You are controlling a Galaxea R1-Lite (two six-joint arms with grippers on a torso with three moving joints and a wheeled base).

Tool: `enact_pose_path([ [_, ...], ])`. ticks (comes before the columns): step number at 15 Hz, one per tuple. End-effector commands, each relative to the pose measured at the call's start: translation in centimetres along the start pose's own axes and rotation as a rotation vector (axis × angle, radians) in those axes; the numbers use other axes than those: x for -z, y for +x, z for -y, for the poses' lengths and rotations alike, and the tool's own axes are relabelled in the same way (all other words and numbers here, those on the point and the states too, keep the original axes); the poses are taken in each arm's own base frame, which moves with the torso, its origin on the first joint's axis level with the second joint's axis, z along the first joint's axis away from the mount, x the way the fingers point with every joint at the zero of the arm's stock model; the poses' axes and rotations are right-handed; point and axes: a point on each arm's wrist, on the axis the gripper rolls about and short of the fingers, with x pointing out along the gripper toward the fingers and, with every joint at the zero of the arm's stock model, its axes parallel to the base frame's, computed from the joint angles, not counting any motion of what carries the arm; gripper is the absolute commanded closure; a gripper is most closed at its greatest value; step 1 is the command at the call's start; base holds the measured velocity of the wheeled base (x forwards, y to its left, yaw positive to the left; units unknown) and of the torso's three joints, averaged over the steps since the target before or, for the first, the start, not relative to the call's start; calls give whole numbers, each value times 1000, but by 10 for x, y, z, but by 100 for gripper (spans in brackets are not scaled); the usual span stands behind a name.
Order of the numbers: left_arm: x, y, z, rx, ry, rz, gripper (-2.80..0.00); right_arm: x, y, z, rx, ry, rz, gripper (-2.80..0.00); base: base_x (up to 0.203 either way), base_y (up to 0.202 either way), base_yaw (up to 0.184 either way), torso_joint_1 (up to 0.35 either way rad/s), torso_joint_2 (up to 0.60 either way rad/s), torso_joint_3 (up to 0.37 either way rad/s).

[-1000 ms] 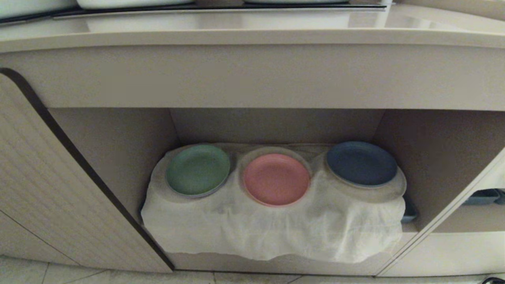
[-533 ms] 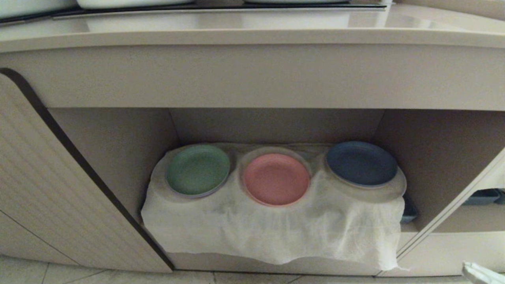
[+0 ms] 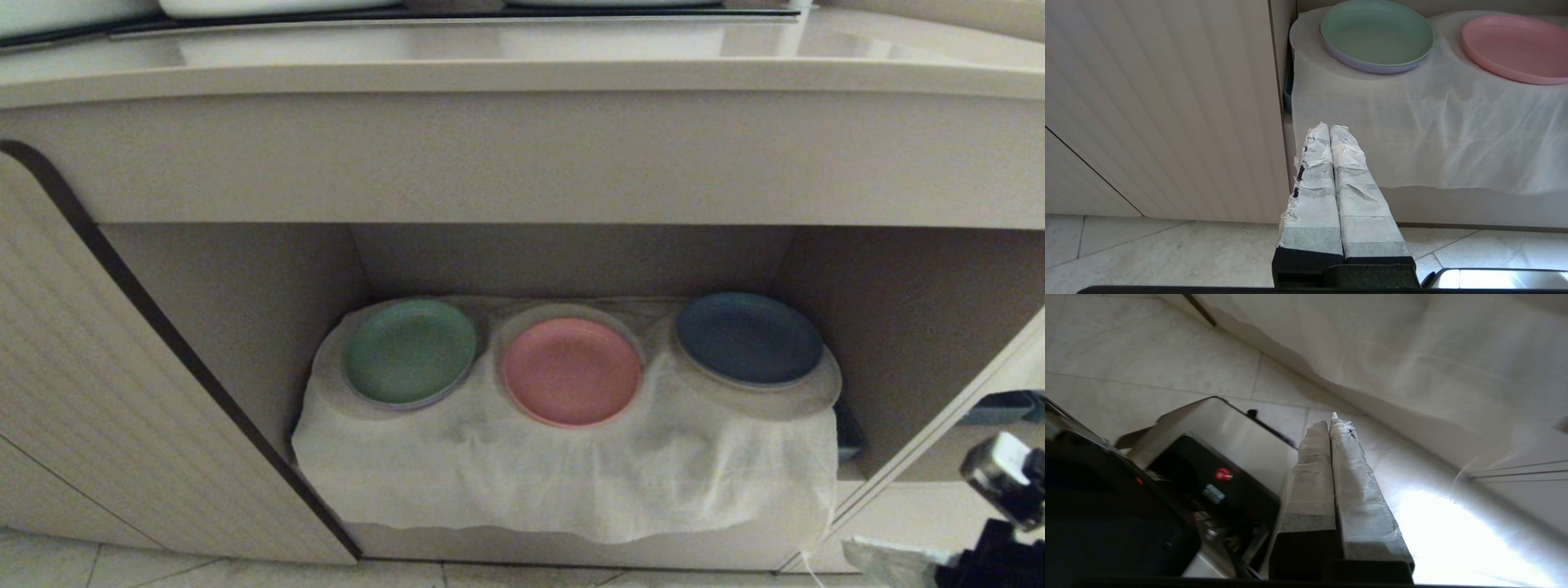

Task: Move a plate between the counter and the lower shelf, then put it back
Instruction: Pick up the plate in the cupboard

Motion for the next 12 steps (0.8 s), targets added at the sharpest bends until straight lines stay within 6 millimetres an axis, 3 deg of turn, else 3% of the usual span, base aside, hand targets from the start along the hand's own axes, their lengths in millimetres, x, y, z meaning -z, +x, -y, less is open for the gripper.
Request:
enact_pose_path([
  [1, 0, 0, 0, 0, -1, 0, 0, -15, 34, 7, -18, 54, -108, 0, 0, 0, 0, 0, 0, 0],
  [4, 0, 0, 0, 0, -1, 0, 0, -43, 70, 17, -13, 121, -140, 0, 0, 0, 0, 0, 0, 0],
  [8, 0, 0, 0, 0, -1, 0, 0, -64, 112, 29, -16, 175, -141, 0, 0, 0, 0, 0, 0, 0],
  [12, 0, 0, 0, 0, -1, 0, 0, -81, 141, 42, -78, 201, -117, 0, 0, 0, 0, 0, 0, 0],
])
